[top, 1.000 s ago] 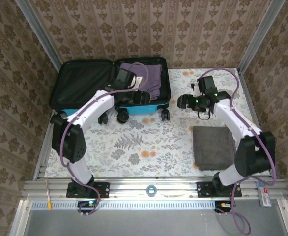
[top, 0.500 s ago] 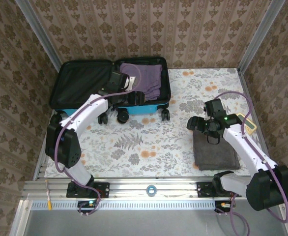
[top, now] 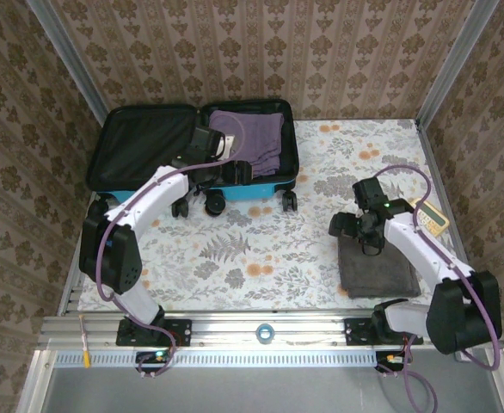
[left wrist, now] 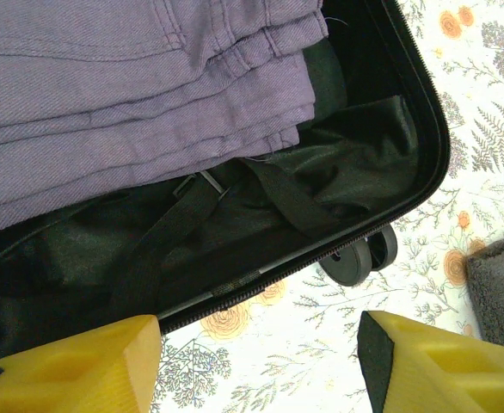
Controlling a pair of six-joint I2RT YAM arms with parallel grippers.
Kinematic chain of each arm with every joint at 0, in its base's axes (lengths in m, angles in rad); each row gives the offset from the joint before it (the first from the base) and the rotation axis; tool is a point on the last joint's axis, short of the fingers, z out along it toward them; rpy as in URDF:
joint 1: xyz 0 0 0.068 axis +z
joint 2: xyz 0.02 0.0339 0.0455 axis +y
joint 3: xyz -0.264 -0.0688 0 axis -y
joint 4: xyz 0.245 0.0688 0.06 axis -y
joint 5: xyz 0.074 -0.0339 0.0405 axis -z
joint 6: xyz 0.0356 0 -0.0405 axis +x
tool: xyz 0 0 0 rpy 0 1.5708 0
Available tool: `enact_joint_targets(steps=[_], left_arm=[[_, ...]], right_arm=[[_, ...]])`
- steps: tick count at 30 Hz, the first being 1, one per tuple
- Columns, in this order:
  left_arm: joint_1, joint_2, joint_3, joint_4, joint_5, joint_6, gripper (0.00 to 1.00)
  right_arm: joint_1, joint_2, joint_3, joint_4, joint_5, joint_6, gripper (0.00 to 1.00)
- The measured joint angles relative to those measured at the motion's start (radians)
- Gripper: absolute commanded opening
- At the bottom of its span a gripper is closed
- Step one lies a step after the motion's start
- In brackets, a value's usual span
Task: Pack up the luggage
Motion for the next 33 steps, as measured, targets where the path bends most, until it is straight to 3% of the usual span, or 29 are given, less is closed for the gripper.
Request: enact_joint_targets(steps=[8, 11, 22, 33], left_arm=[[0.003, -0.027, -0.041, 0.006, 0.0, 0.0, 0.64], [0.01, -0.035, -0.045, 0.006, 0.0, 0.0, 0.64], [0.012, -0.042, -0.047, 0.003, -0.001, 0.0, 0.64], [0.012, -0.104, -0.089, -0.018, -0.016, 0.001, 0.64]], right_arm=[[0.031, 0.155, -0.053, 0.074, -0.059, -0.003, 0.94], [0.031, 0.167, -0.056, 0.087, -0.058, -0.003, 0.89], [0.065, 0.244, -0.011, 0.08, -0.062, -0.035, 0.47], [0.299, 0.356, 0.081, 0.235, -0.223, 0.059, 0.42]])
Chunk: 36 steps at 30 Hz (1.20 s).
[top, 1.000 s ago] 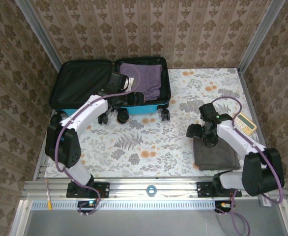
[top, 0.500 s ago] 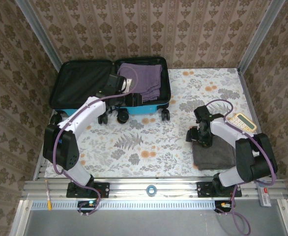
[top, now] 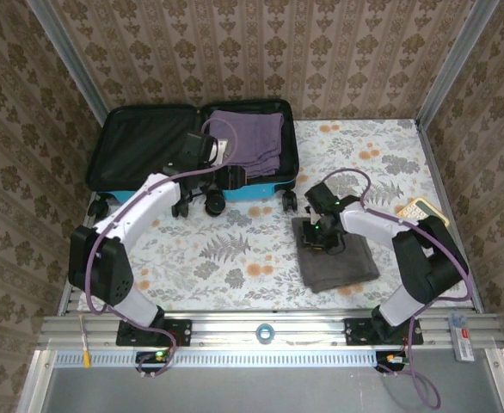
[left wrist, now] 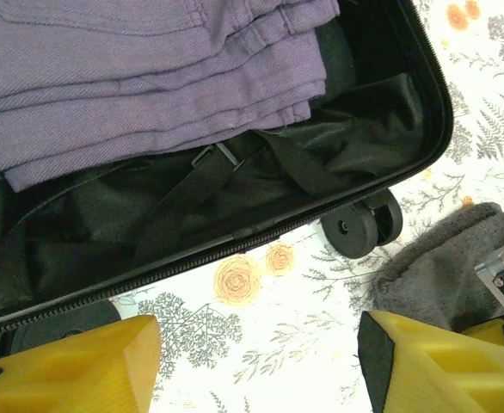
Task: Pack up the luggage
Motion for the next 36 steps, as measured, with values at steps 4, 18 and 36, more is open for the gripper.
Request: enact_joint_targets(steps=[4, 18, 36], left_arm=[[0.0, -0.012, -0.027, -0.001, 0.0, 0.0, 0.64], [-0.008, -0.116, -0.275, 0.022, 0.029, -0.039, 0.66], [-0.23, -0.066, -0.573, 0.468, 0.151, -0.425, 0.69]], right_arm=[[0.084, 0.074, 0.062, 0.091, -0.061, 0.078, 0.42], [0.146, 0.052, 0.18, 0.051, -0.106, 0.036, 0.79], [-0.175, -0.031, 0.098, -0.134, 0.014, -0.198, 0.94]])
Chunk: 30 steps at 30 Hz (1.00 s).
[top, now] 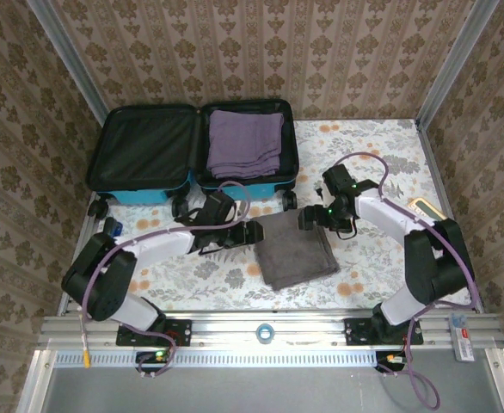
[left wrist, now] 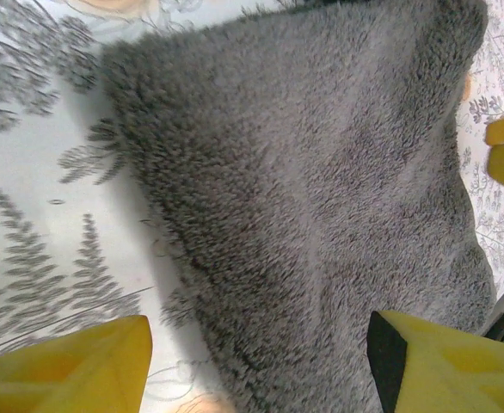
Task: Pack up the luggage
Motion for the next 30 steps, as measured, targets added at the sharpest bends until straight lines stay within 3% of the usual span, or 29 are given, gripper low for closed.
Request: enact_joint_targets(steps=[8, 19, 30], left_arm=[[-0.034, 0.128, 0.013, 0.053, 0.019, -0.048, 0.69], [-0.033, 0.186, 0.08, 0.049, 0.045, -0.049, 0.68], [0.041, 0.192, 0.166, -0.071, 0.037, 0.046, 0.67]], right_arm=[[-0.003, 0.047, -0.045, 0.025, -0.001, -0.004, 0.93], [-0.005, 0.055, -0.1, 0.113, -0.035, 0.037, 0.88], [0.058, 0.039, -0.119, 0.171, 0.015, 0.147, 0.83]])
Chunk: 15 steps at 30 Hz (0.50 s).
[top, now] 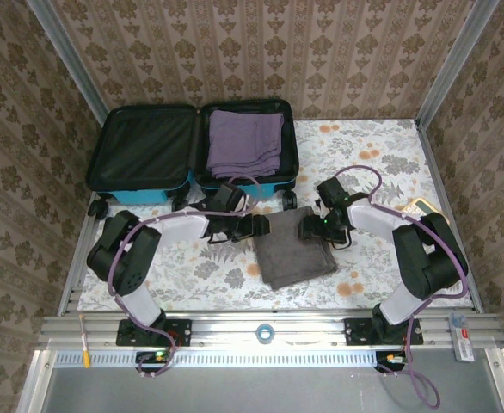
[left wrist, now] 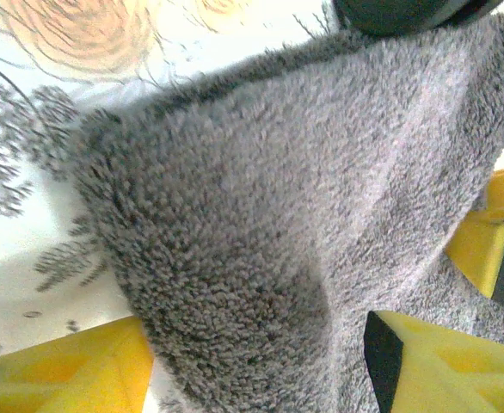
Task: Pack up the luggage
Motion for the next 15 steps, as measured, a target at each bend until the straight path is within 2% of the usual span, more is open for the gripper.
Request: enact_joint_targets(steps=[10, 15], left_arm=[[0.01, 0.029, 0.009, -0.029, -0.003, 0.027, 0.64], [0.01, 0.034, 0.009, -0.027, 0.005, 0.027, 0.53]], right_arm=[[0.034, 0.01, 0.0, 0.037, -0.008, 0.04, 0.71], [0.046, 0.02, 0.0, 0.06, -0.021, 0.056, 0.61]])
